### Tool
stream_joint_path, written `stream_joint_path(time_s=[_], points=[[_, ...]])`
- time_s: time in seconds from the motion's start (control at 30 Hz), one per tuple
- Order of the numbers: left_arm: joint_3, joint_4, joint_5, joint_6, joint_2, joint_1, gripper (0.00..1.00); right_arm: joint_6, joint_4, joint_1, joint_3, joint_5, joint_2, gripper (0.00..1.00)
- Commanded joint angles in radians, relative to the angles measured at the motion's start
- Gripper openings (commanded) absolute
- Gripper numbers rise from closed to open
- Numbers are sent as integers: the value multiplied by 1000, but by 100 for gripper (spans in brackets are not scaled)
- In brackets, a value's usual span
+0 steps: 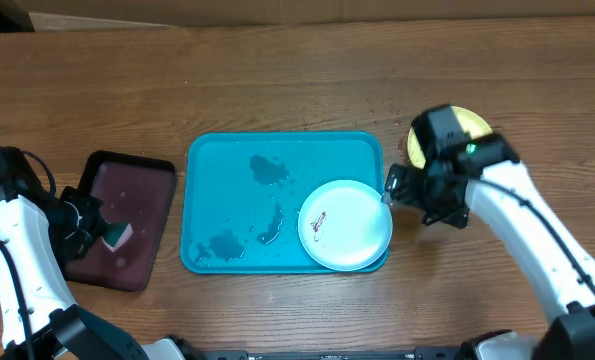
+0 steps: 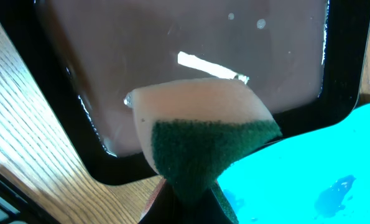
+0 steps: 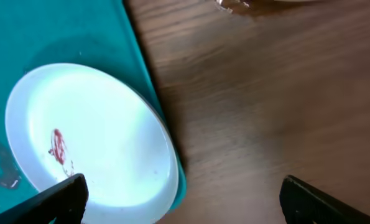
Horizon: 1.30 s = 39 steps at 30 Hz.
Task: Clean dirty plates on tray and stack at the side
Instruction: 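Grasp the light-blue plate's rim with the right gripper and drag it center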
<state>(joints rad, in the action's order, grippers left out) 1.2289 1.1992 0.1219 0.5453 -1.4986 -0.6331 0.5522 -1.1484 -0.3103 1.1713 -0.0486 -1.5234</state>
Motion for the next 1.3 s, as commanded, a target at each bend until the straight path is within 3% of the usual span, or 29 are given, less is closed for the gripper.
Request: stream_joint_path(time_s=[0.0, 0.1, 0.23, 0.37, 0.47, 0.83, 1.0, 1.27], points=[[-9, -2, 10, -19, -5, -1, 4, 43, 114, -35, -137, 20, 6, 100], [-9, -1, 10, -19, -5, -1, 4, 43, 209, -37, -206, 0, -1, 91], [-9, 1, 10, -19, -5, -1, 4, 89, 232, -37, -250, -8, -12, 88], [-9, 0, 10, -19, -5, -1, 4, 103, 251, -37, -270, -53, -14, 66], [-9, 0, 10, -19, -5, -1, 4, 103, 259, -37, -272, -66, -15, 56], [-9, 0, 10, -19, -5, -2, 4, 103, 286, -37, -275, -86, -49, 56], [-9, 1, 11, -19, -5, -1, 4, 103, 280, -38, -276, -97, -50, 49], [-9, 0, 11, -19, -5, -1, 4, 103, 317, -103, -303, -99, -51, 49]])
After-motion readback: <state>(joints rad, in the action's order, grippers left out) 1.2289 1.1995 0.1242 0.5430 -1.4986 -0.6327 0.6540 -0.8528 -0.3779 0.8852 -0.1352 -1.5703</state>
